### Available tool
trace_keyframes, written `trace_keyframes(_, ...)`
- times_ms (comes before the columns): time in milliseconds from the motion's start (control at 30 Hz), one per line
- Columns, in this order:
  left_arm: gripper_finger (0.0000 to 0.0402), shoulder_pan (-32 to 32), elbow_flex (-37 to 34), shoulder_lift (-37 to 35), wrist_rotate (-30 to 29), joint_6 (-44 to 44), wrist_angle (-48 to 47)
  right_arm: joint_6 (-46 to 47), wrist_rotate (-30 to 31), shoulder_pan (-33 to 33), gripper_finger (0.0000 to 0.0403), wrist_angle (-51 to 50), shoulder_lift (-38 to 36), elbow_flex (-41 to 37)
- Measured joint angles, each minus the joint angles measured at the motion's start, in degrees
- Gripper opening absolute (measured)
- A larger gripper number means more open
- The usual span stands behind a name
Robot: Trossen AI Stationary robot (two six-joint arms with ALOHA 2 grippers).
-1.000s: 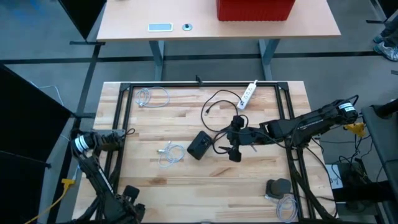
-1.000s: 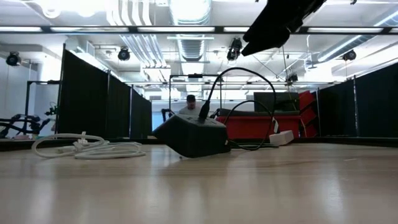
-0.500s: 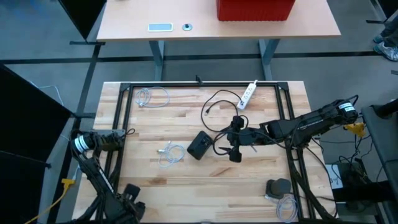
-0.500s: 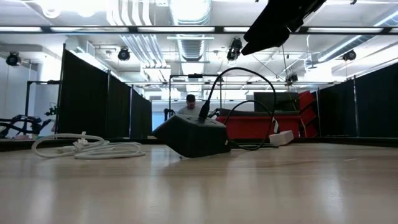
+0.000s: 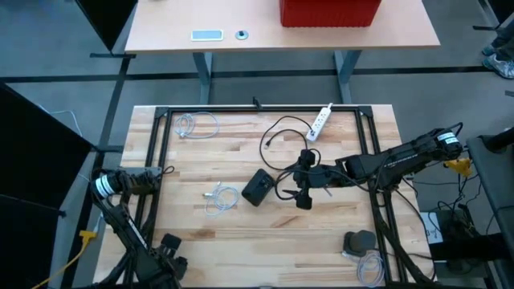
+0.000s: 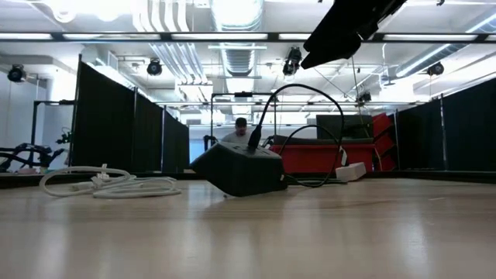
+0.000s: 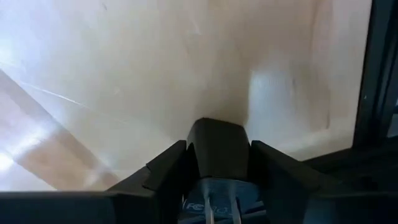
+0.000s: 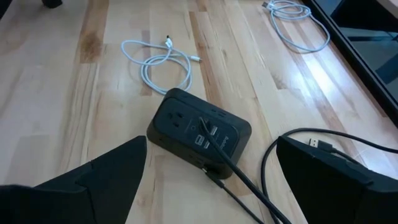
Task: Insert USB
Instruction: Insert the middle left white charger cable into the black charger adapter
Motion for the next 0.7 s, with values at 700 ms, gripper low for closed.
trace_keyframes(700,0.0183,0.2,1.6,0.0,-9.0,5.1,-7.4,1.0,0.0,0.0,0.0344,0.4,0.0,0.0)
